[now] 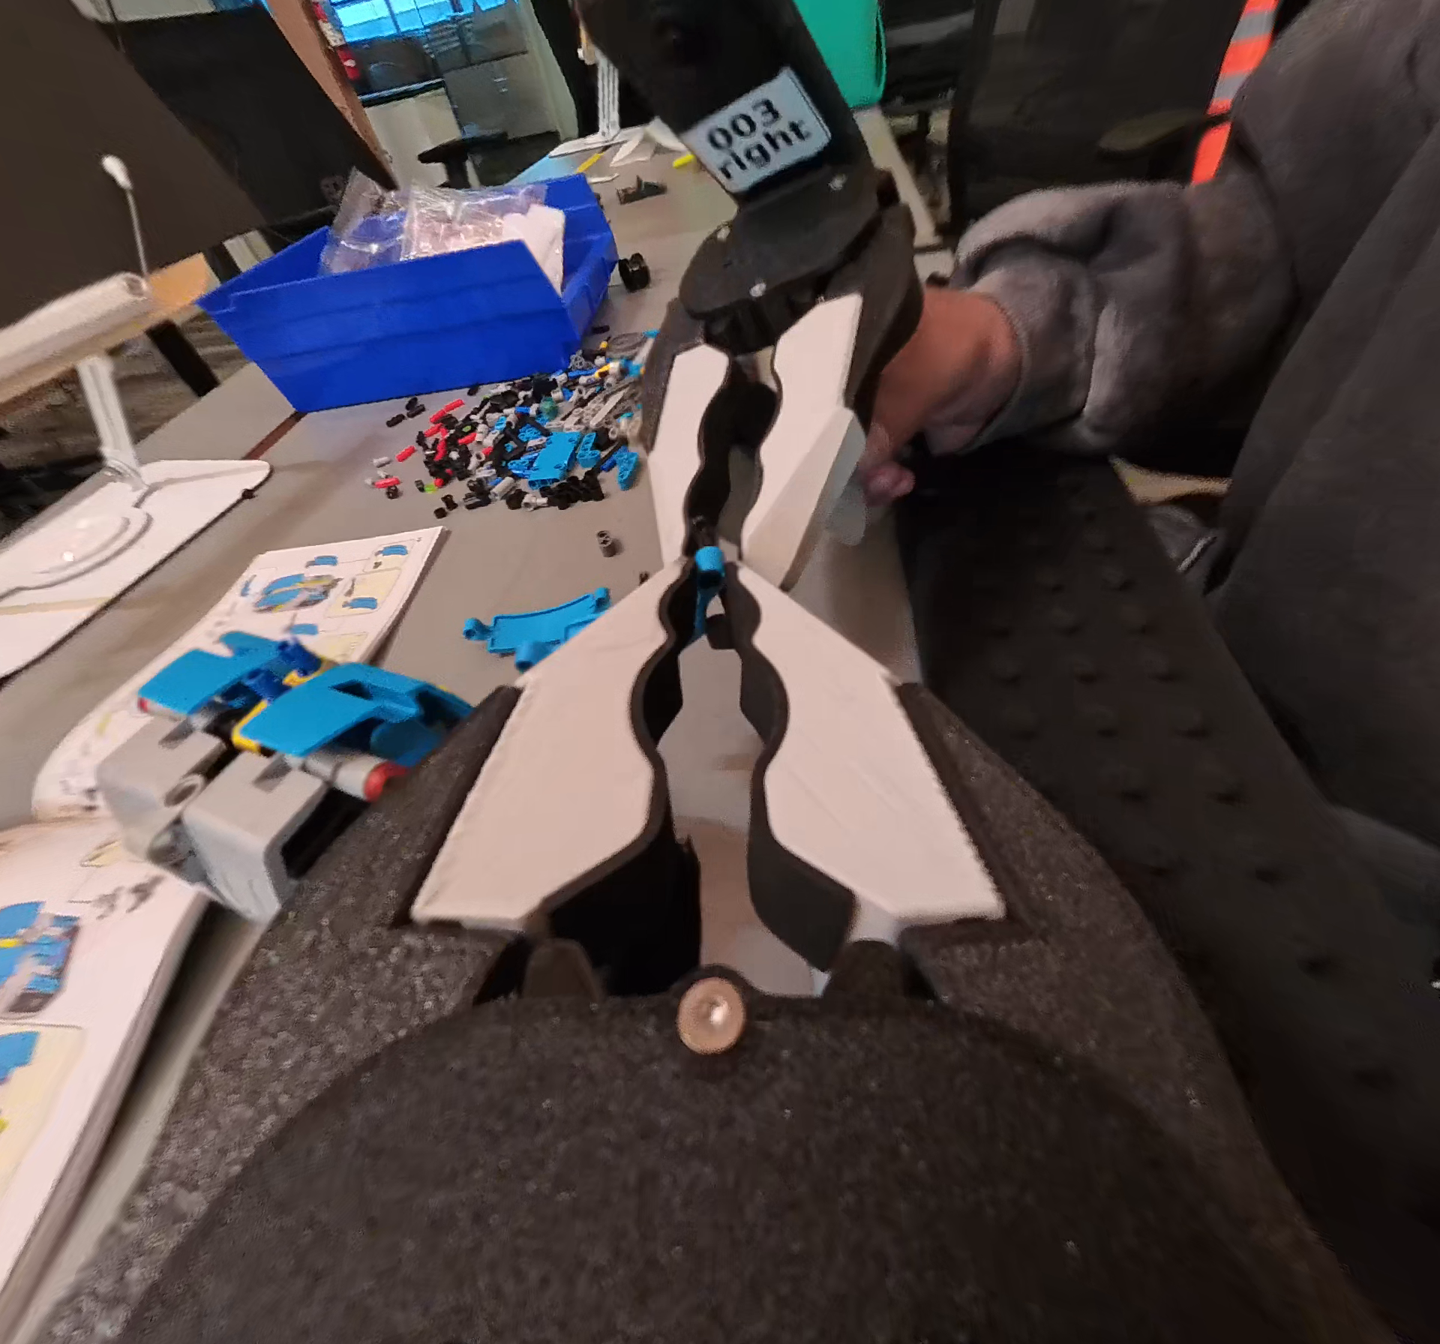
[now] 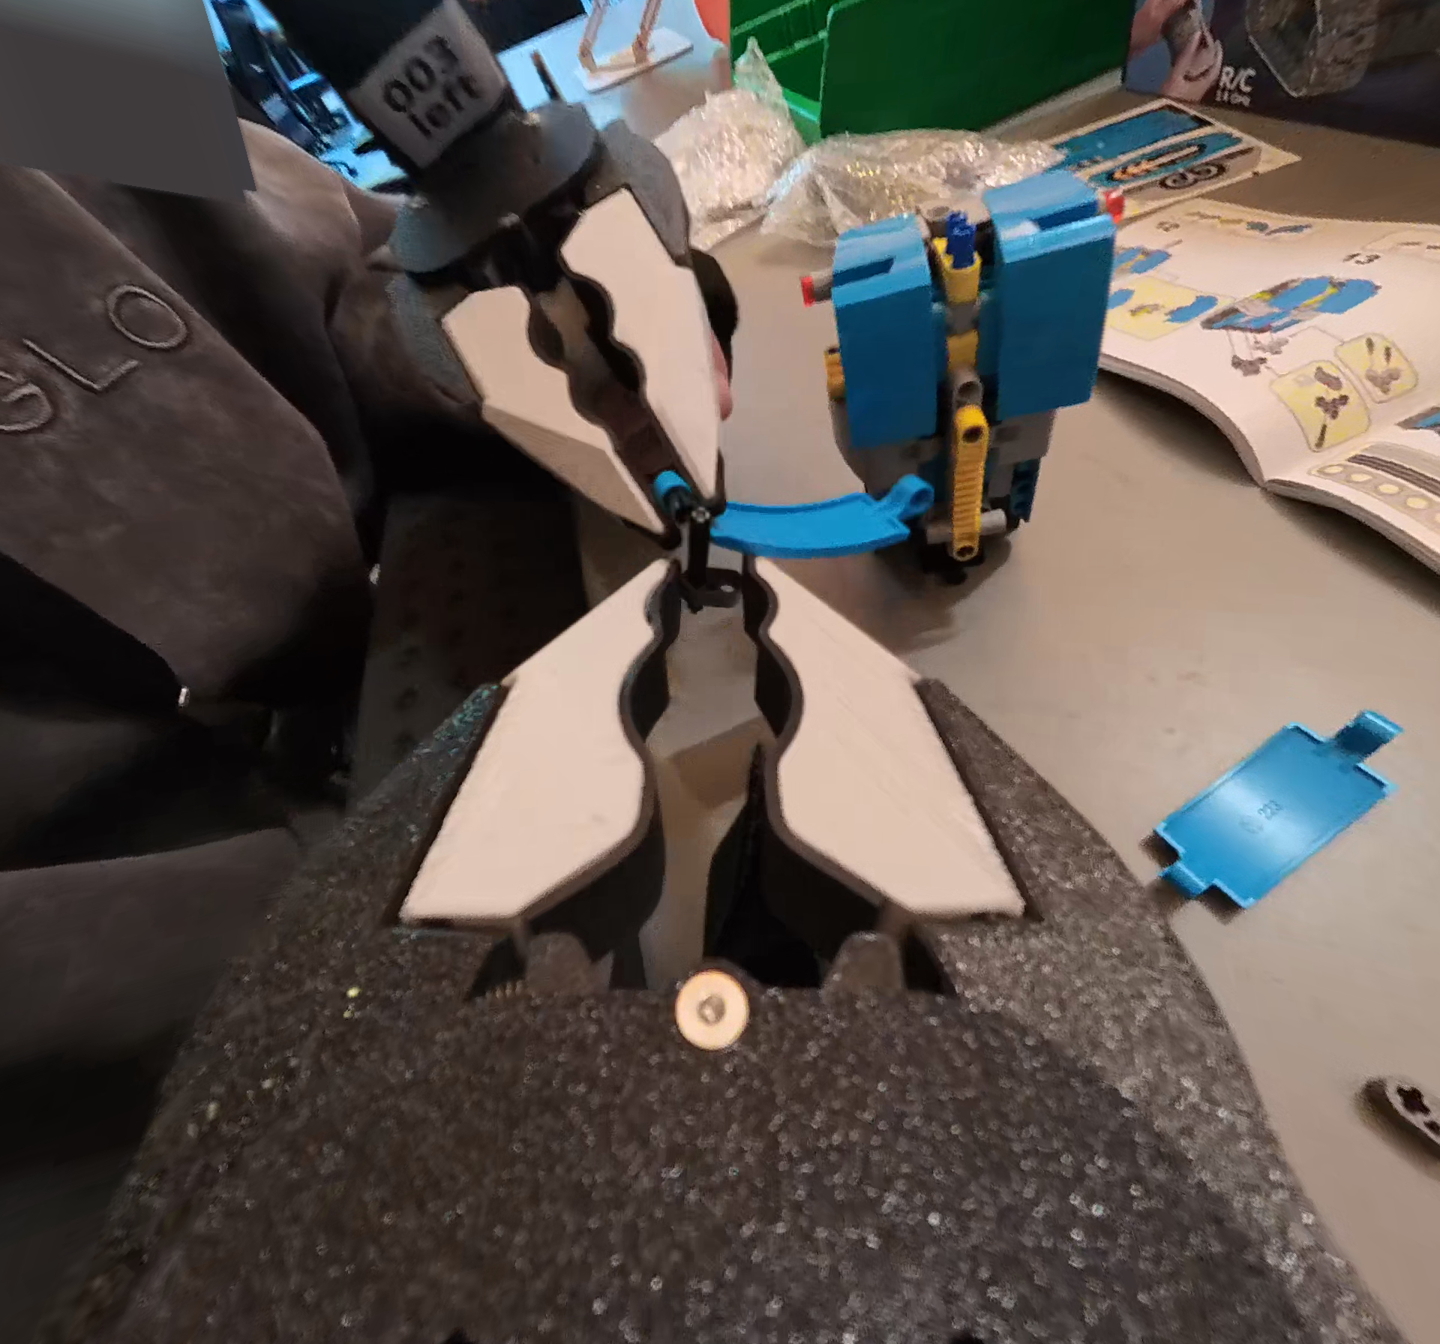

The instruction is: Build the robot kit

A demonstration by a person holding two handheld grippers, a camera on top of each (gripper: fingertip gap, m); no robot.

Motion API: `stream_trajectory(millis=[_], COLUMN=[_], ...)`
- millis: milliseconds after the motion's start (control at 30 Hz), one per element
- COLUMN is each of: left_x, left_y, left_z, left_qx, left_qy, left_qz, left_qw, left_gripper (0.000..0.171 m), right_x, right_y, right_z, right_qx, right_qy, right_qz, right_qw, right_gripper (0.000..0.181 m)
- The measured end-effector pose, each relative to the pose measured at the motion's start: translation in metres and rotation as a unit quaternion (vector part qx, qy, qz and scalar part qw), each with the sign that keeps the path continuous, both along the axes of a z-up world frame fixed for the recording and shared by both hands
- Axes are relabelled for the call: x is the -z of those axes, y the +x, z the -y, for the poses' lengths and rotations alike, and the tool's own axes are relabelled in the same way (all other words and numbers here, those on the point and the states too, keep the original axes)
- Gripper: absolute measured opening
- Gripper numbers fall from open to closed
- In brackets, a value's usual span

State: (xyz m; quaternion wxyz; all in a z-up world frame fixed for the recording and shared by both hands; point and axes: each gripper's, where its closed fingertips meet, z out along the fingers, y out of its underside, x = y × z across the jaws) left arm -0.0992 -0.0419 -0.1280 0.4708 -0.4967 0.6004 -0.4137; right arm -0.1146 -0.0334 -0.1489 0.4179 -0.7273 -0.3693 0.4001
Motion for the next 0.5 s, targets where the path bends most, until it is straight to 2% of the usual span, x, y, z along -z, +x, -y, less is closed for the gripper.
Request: stream_trajectory(millis=[133, 367, 500], left_x=[0.013, 0.033, 0.041], left_y=[0.003, 0.008, 0.01], left_z=[-0.001, -0.004, -0.001], left_qx=[-0.018, -0.018, -0.014], left_qy=[0.064, 0.035, 0.022], left_qz=[-0.03, -0.078, -0.101], left_qw=[0.997, 0.996, 0.994], left_gripper=[0.006, 0.006, 0.006], right_x=[0.013, 0.034, 0.048], right_y=[0.003, 0.011, 0.015], right_z=[-0.003, -0.006, -0.008], right_qx=[0.013, 0.038, 0.048], right_qy=[-0.003, 0.029, 0.1], right_qz=[0.043, 0.149, 0.261], right_qw=[0.999, 0.988, 0.959], right_gripper=[0.015, 0.015, 0.014])
